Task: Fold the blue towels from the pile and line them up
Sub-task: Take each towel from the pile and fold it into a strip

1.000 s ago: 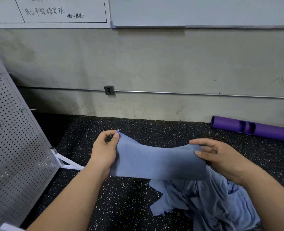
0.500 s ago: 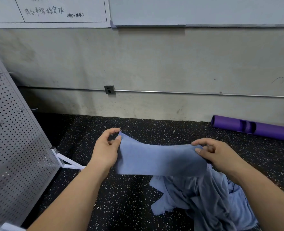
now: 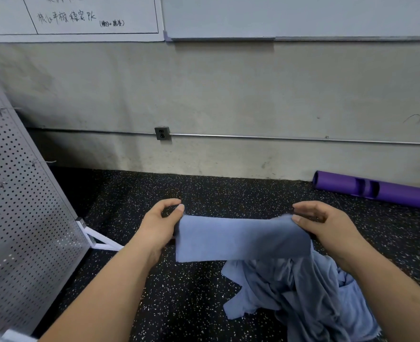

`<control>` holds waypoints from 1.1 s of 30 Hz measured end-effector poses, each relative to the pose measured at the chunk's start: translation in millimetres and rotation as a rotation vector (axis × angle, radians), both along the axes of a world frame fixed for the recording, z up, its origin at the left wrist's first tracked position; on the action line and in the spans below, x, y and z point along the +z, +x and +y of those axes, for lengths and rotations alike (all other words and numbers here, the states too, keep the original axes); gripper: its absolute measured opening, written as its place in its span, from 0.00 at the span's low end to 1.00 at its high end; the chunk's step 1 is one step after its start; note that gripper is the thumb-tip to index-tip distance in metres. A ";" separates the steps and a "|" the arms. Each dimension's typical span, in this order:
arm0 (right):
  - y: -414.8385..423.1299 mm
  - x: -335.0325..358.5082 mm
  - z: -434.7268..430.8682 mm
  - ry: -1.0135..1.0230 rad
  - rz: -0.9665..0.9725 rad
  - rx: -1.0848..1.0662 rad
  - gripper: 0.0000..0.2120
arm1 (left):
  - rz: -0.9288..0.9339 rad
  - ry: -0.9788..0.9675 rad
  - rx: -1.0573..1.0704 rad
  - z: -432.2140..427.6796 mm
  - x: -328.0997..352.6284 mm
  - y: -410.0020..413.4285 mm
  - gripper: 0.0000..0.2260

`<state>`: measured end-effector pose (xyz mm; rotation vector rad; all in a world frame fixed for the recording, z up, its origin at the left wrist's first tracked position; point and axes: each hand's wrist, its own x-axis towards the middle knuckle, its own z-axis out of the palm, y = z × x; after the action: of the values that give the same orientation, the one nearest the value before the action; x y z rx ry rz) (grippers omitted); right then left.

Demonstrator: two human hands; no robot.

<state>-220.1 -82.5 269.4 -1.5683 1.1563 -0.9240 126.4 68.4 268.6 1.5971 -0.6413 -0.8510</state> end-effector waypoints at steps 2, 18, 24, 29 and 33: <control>-1.0 2.6 1.0 -0.023 0.006 -0.013 0.14 | 0.112 0.022 -0.118 2.6 2.8 -0.5 0.13; -3.3 3.5 2.0 0.038 0.020 0.209 0.22 | -0.173 0.044 -0.043 -1.3 -13.5 12.3 0.17; -2.4 3.8 4.3 -0.009 0.095 0.216 0.21 | -0.516 0.183 -0.152 1.4 -13.4 11.2 0.14; -3.2 0.8 3.4 -0.017 0.087 0.205 0.22 | -0.277 0.107 -0.141 3.5 -8.1 3.7 0.07; -6.9 -2.4 0.7 -0.016 0.114 0.214 0.23 | -0.174 0.102 -0.259 6.1 -5.6 7.3 0.12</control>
<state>-226.9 -81.8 267.0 -1.7379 1.0364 -0.7127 133.7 74.5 263.0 1.7163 -0.9575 -0.9521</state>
